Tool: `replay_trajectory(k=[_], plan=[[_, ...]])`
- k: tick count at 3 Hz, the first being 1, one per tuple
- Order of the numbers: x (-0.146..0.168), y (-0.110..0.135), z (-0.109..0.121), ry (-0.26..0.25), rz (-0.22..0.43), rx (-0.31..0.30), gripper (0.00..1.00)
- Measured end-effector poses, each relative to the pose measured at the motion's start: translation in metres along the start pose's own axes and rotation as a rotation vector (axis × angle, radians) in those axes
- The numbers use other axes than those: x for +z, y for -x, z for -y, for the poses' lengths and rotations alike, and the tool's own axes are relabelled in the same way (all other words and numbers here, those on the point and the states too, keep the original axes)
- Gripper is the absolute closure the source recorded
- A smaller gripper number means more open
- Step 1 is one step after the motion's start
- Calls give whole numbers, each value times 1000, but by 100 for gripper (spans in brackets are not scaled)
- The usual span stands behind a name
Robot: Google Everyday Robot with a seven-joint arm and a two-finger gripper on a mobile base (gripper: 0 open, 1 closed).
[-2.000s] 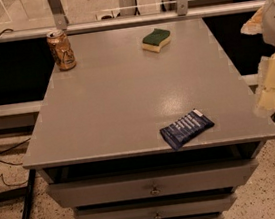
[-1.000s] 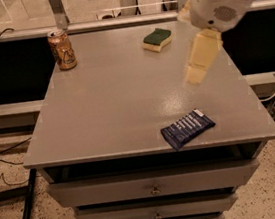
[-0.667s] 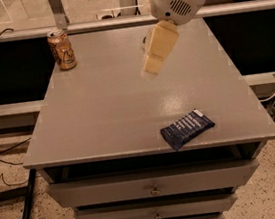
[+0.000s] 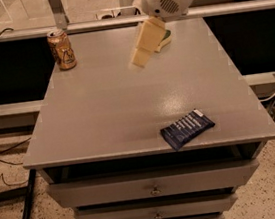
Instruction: Move orange can near sponge
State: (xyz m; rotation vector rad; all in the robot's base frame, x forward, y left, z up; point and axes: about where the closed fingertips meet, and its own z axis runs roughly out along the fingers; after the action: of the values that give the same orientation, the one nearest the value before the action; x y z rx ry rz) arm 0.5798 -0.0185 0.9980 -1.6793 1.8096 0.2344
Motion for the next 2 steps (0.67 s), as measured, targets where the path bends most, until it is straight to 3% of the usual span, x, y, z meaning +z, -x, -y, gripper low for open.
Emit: replay_trajectory(k=[2], plan=[[92,53,94,-33,259,51,0]])
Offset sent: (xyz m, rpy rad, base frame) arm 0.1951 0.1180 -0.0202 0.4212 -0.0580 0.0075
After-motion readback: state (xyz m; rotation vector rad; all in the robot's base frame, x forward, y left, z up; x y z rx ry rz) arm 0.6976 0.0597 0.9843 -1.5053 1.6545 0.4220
